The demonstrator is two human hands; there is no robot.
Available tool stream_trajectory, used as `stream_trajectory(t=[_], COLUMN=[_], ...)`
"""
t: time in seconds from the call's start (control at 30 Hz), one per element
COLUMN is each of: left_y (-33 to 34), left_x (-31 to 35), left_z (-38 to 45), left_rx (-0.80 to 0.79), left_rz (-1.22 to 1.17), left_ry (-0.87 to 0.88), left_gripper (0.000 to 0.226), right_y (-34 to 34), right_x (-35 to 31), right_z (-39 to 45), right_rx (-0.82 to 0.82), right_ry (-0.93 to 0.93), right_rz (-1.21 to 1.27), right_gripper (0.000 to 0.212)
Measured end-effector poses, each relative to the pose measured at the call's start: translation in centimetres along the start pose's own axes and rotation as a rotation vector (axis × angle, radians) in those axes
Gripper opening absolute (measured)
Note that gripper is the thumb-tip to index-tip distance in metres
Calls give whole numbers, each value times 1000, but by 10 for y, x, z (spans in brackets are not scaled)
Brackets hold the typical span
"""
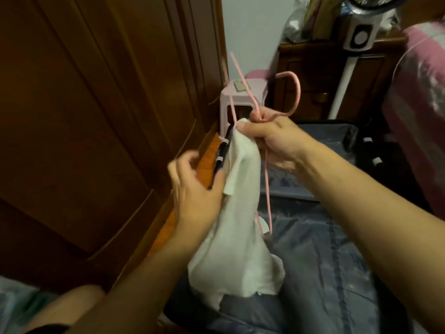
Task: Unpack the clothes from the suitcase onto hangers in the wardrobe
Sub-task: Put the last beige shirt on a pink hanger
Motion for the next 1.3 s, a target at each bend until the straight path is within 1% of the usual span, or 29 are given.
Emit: stream_trajectory(t=[0.03,0.07,0.17,0.23,0.3,0.37,0.43,0.5,0.53,0.57,0.6,0.67,0.7,0.83,0.87,0.9,0.93,1.0,1.07,1.1,1.13,1.17,1.2,1.23,1.27,1.3], left_y=[9,22,59,83,107,121,129,128,125,120,115,102,94,71,67,63,60,53,47,46,45,44,42,40,37,32], left_x=[-12,-28,-71,-69,-45,-15,12,25,23,16,6,-13,-17,-28,-27,-25,-21,-6,6,7,3,-6,-18,-33,-46,-58], left_z=[-19,-35,-59,-61,-53,-36,-18,-4,1,7,11,17,19,33,37,39,39,36,32,35,40,46,48,47,43,35], left_rx=[-73,-186,-487,-623,-637,-566,-537,-548,-548,-531,-496,-456,-469,-626,-672,-719,-775,-901,-1007,-1028,-1001,-945,-892,-844,-809,-785], left_rz=[57,106,146,106,-105,-263,-244,-98,-28,13,17,-68,-126,-263,-285,-306,-330,-414,-427,-368,-239,-62,128,280,375,419], left_ry=[-22,-62,-331,-369,-365,-289,-142,9,43,34,2,-47,-57,-97,-102,-122,-144,-179,-186,-139,-63,11,44,33,-17,-95], left_gripper=[57,57,68,73,70,66,57,45,34,22,15,11,17,54,63,67,65,59,47,42,33,22,15,13,14,14], right_y=[-5,-10,-26,-42,-57,-67,-74,-82,-87,-94,-100,-115,-122,-144,-149,-156,-162,-171,-177,-177,-177,-179,-180,-182,-186,-192], right_x=[-5,-10,-25,-32,-35,-34,-31,-29,-29,-29,-30,-29,-27,-12,-7,-1,2,6,8,9,10,11,13,15,16,20], right_z=[-3,-9,-22,-29,-34,-37,-39,-42,-43,-45,-48,-54,-56,-59,-58,-54,-52,-49,-44,-42,-40,-37,-35,-33,-33,-31], right_rx=[24,37,28,63,90,96,75,90,130,181,232,329,371,509,526,546,575,663,732,760,782,812,843,871,894,917], right_ry=[-13,-27,-51,-47,-18,38,82,100,98,93,94,88,90,164,196,224,239,253,243,241,246,249,258,268,279,293], right_rz=[13,39,141,127,89,36,16,32,46,80,120,192,220,250,245,223,194,118,44,15,-26,-70,-117,-162,-197,-225], right_gripper=[32,35,39,38,37,36,36,35,34,35,36,40,41,33,29,22,20,26,22,17,13,10,10,12,16,20])
Point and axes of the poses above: each hand's wrist, its own z-axis towards the middle knuckle, its own y-axis out of the palm, x = y × z, the point moved 5 cm from there along z, towards the middle knuckle, and after that the axes turned 14 degrees about y, right-handed, at the moved point
